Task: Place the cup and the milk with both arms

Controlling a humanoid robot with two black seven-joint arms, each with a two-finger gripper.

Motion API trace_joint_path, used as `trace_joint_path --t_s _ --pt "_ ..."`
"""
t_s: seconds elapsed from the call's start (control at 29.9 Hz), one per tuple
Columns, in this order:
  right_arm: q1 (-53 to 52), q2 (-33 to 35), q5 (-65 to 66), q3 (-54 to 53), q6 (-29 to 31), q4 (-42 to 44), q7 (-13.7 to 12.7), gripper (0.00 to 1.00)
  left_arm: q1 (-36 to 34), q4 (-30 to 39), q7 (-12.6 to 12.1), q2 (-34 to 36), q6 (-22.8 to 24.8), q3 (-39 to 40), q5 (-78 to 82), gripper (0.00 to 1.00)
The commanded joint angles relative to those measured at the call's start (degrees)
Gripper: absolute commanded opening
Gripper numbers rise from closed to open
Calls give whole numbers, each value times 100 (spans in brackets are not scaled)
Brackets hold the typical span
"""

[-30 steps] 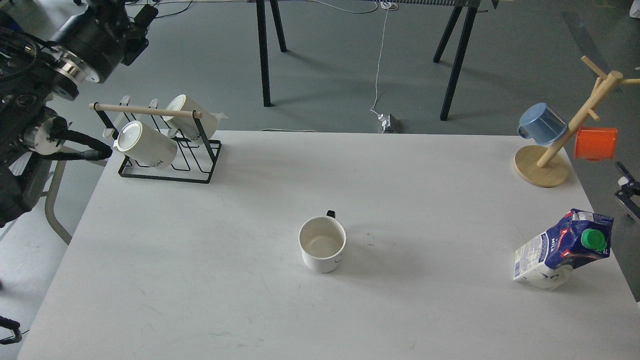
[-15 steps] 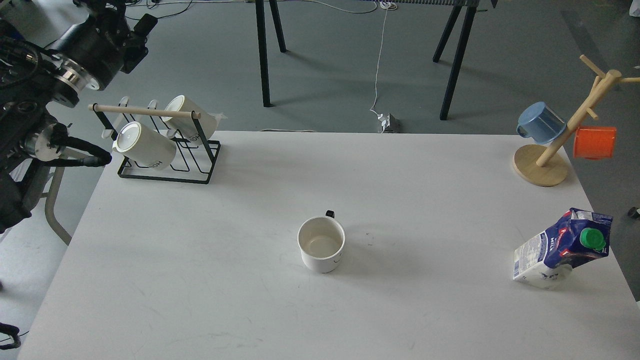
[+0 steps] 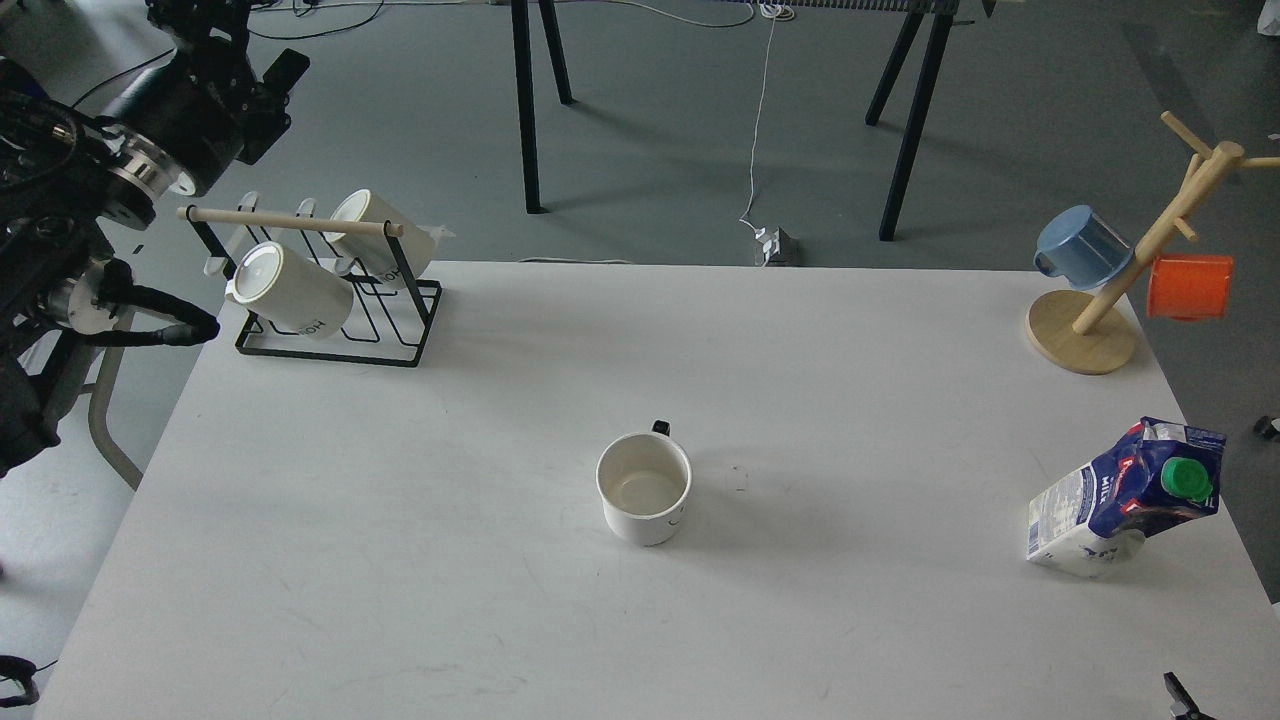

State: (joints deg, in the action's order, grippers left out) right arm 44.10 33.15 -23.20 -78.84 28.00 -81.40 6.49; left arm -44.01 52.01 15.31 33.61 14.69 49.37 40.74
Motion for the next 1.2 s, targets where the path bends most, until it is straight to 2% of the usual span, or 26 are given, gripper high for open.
trace_joint_path --t_s 0.0,0.13,0.27,0.77,1.17 --pt "-287 -317 52 61 0 -95 -7 99 24 -147 -19 -4 16 2 -819 99" --pt "-455 -545 79 114 0 -192 1 99 68 -542 -28 -22 174 -15 -1664 99" --pt "-604 -774 88 96 0 -289 2 99 68 -762 -19 -30 262 -15 -1850 100" --pt "-1167 -854 88 -150 0 -227 63 99 59 -763 -19 5 271 -7 -2017 100" --pt "-1430 -1425 97 -88 0 9 63 99 59 -763 -19 57 271 -7 -2008 100"
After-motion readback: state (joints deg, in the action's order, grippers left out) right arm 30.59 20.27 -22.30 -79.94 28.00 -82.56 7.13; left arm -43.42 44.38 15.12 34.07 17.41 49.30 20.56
